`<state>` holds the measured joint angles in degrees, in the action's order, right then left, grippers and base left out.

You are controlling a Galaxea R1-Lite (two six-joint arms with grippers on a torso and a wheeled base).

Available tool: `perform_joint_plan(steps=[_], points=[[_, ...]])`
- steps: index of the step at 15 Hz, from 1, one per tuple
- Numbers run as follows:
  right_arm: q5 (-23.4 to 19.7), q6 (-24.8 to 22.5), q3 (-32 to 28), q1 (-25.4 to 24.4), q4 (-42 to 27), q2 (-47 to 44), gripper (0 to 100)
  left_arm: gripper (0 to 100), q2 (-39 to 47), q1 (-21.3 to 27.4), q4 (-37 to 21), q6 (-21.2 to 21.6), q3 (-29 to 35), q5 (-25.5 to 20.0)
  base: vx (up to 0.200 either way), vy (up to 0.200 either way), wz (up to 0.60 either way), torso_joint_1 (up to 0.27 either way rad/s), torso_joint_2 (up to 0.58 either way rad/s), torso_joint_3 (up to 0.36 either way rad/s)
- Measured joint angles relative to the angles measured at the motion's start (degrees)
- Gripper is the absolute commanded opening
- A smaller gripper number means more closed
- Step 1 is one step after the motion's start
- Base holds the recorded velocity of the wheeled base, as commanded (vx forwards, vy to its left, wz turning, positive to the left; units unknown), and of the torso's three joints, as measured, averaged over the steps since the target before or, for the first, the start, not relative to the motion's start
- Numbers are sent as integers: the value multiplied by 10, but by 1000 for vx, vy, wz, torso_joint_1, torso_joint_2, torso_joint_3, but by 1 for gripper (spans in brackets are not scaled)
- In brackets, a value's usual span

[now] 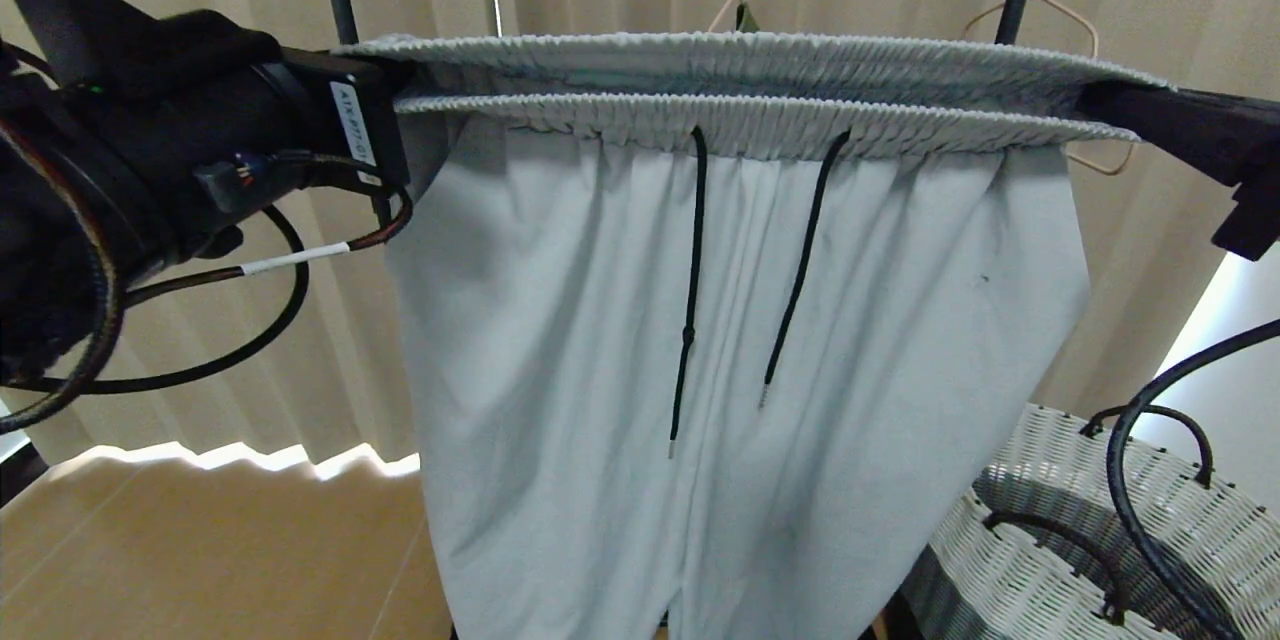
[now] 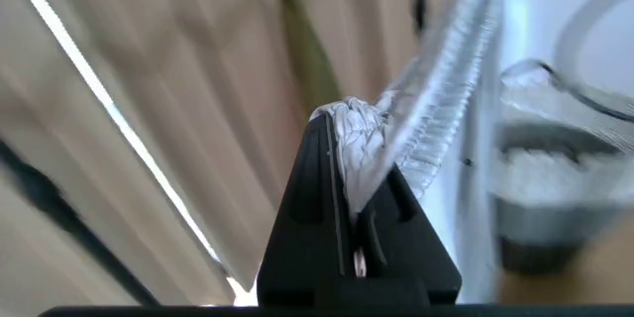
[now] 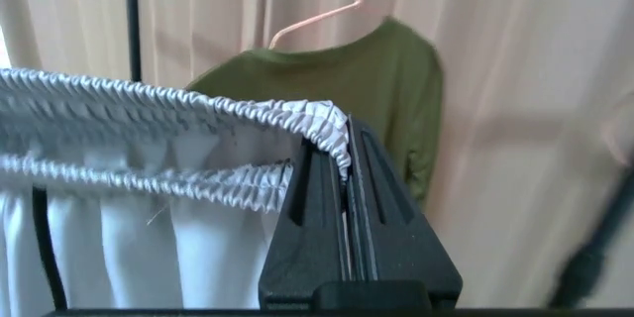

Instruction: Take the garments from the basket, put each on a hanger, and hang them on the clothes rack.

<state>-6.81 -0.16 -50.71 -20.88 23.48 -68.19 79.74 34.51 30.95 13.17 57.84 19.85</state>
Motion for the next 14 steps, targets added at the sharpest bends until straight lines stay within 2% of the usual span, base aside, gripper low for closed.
perform_joint_plan(steps=[6, 14], points=[[0, -1, 31, -4, 1, 14, 0, 0, 6, 1, 1, 1, -33, -1, 0, 0, 0, 0, 0, 0], [-2, 0, 26, -4, 2, 14, 0, 0, 1, 2, -1, 2, -42, -2, 0, 0, 0, 0, 0, 0]])
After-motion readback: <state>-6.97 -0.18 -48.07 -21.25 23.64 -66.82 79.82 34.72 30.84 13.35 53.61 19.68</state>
